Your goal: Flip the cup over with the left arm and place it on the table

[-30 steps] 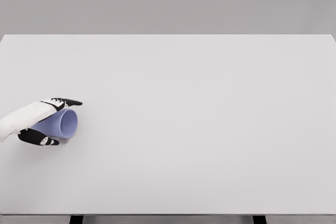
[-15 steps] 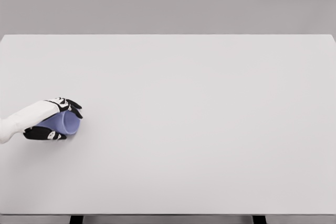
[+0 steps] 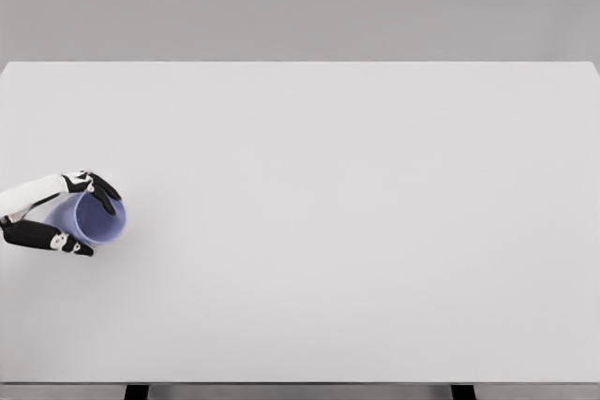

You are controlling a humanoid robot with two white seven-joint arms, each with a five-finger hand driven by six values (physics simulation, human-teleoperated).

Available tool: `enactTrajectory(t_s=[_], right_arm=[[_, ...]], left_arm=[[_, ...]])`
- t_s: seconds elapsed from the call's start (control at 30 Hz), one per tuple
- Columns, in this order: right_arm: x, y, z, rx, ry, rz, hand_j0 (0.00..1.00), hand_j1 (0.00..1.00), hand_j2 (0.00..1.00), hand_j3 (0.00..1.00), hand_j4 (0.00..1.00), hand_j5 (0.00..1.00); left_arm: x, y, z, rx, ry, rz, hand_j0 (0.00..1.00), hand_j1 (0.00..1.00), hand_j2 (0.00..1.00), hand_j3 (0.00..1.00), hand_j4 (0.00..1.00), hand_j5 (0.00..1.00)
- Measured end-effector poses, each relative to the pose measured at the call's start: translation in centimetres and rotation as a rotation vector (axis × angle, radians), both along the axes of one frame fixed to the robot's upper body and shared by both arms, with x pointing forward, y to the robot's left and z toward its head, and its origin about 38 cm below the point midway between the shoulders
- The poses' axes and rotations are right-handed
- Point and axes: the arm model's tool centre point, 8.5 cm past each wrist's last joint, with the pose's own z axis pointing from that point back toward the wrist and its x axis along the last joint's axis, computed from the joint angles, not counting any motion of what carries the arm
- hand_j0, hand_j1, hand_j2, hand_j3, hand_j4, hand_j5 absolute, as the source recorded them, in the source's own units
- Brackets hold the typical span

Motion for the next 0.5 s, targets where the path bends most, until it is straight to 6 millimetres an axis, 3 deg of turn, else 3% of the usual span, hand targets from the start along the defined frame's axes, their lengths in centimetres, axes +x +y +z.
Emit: enactTrajectory(t_s=[0.13, 0.33, 0.4, 0.5], right_arm=[[0.1, 0.0, 0.0, 0.0, -0.002, 0.0, 1.0, 1.0, 1.0, 1.0, 1.0, 1.0], [0.1, 0.0, 0.0, 0.0, -0.002, 0.0, 1.0, 1.0, 1.0, 1.0, 1.0, 1.0], [0.1, 0.0, 0.0, 0.0, -0.001, 0.0, 1.0, 1.0, 1.0, 1.0, 1.0, 1.0], [0.1, 0.0, 0.0, 0.0, -0.001, 0.001, 1.0, 1.0, 1.0, 1.0, 1.0, 1.0]], left_arm=[[-0.1, 0.0, -0.3, -0.136, 0.072, -0.008, 0.49, 0.49, 0.49, 0.49, 0.49, 0.49], [1.8, -1.4, 0.5, -0.372, 0.05, 0.02, 0.49, 0.49, 0.49, 0.49, 0.49, 0.49], [3.4, -2.6, 1.2, -0.439, 0.013, 0.011, 0.5, 0.5, 0.5, 0.5, 0.5, 0.5], [4.8, -4.7, 0.0, -0.524, 0.016, 0.008, 0.5, 0.5, 0.5, 0.5, 0.5, 0.5]])
